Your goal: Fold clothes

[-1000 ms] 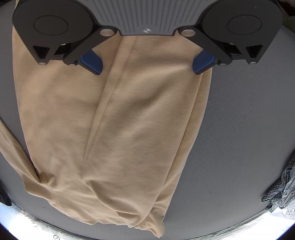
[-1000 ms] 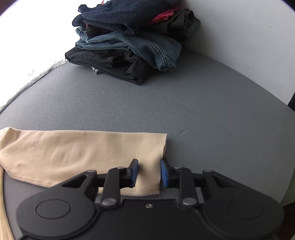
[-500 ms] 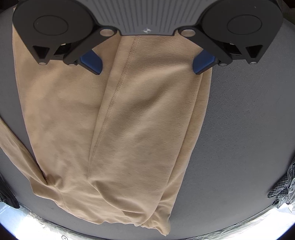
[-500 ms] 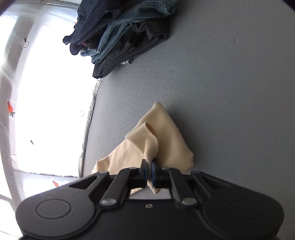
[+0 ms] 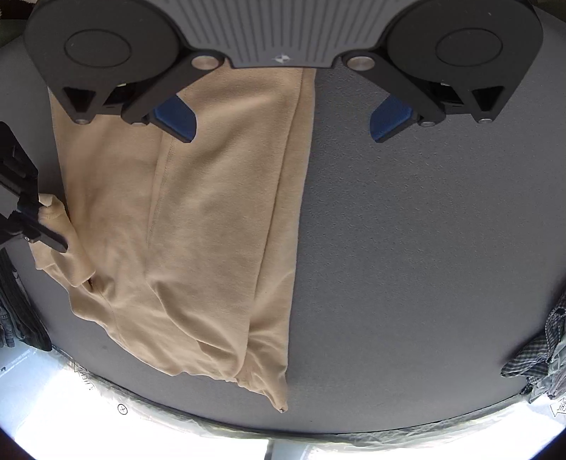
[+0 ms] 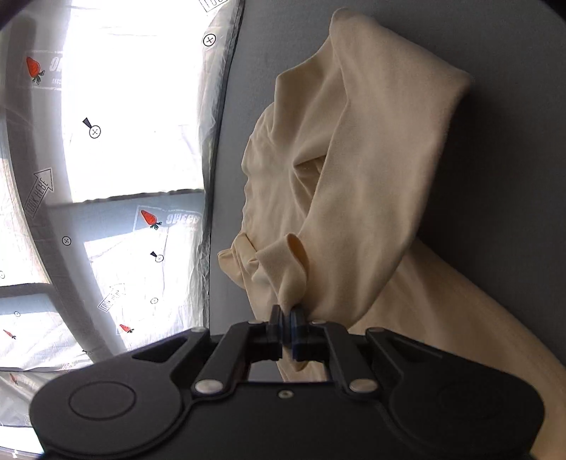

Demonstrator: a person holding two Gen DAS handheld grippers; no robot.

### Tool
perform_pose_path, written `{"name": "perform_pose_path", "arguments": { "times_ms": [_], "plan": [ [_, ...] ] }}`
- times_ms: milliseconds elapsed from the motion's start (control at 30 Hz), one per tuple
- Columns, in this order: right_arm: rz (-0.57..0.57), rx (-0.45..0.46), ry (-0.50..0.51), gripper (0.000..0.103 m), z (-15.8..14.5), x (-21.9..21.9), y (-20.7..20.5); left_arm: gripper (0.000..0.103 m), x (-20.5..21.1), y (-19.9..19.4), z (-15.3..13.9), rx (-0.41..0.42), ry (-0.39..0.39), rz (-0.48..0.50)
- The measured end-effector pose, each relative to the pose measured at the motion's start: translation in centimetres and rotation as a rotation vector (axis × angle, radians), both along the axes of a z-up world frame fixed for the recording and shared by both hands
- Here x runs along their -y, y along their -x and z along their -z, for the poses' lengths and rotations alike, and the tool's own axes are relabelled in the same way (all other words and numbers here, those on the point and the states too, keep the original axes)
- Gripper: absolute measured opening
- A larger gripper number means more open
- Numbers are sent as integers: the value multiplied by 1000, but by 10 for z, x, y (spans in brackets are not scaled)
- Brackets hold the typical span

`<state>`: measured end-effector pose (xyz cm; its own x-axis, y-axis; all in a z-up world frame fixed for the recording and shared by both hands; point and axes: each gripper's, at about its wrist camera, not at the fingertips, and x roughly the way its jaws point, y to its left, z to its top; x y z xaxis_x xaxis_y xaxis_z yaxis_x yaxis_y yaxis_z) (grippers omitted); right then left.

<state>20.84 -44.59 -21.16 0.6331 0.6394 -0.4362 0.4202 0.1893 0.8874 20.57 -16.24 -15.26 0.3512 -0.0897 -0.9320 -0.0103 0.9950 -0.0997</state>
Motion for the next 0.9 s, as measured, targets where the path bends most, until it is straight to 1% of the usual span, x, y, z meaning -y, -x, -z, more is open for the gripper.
{"name": "perform_pose_path", "arguments": {
  "times_ms": [67, 133, 167, 200, 233, 267, 300, 400, 433, 533, 567, 667, 700, 733, 767, 800, 833, 867, 900],
  "plan": [
    [-64, 9, -26, 5, -4, -30, -12, 103, -16, -9, 0, 10, 1, -29],
    [-141, 38, -37, 5, -9, -61, -22, 103, -41, -13, 0, 10, 21, -68],
    [-175, 49, -54, 8, -11, -74, -26, 103, -48, -15, 1, 8, 35, -83],
    [-203, 58, -80, 17, -12, -84, -30, 103, -55, -18, 2, 5, 49, -97],
    [-221, 62, -100, 24, -13, -91, -32, 103, -55, -19, 2, 9, 55, -90],
    [-217, 61, -99, 38, -14, -91, -32, 103, -55, -21, 1, 14, 60, -81],
    [-203, 60, -86, 41, -16, -89, -30, 103, -55, -23, 0, 19, 65, -72],
    [-136, 53, -40, 41, -18, -71, -24, 103, -56, -28, -2, 33, 81, -44],
    [-130, 48, 20, 41, -19, -65, -20, 103, -56, -30, -3, 38, 86, -35],
    [-160, 33, 280, 44, -24, -51, -3, 101, -51, -35, -3, 50, 95, -3],
    [-170, 28, 367, 46, -25, -47, 3, 98, -47, -36, -2, 56, 91, 12],
    [-198, 12, 627, 58, -30, -34, 20, 88, -33, -41, -1, 85, 73, 47],
    [-207, 7, 714, 66, -32, -30, 26, 87, -29, -43, -1, 98, 66, 56],
    [-216, 2, 801, 71, -34, -25, 32, 82, -24, -45, -1, 112, 60, 65],
    [-225, -4, 888, 79, -35, -21, 38, 81, -19, -47, -1, 118, 59, 76],
    [-233, -9, 975, 84, -37, -17, 43, 81, -14, -50, 0, 123, 59, 88],
    [-242, -15, 1062, 85, -39, -12, 49, 81, -11, -52, 1, 123, 57, 97],
    [-251, -21, 1100, 87, -38, -8, 54, 81, -5, -55, 3, 117, 49, 108],
    [-261, -28, 1105, 88, -36, -4, 59, 81, 1, -57, 5, 112, 42, 120]
  ]
}}
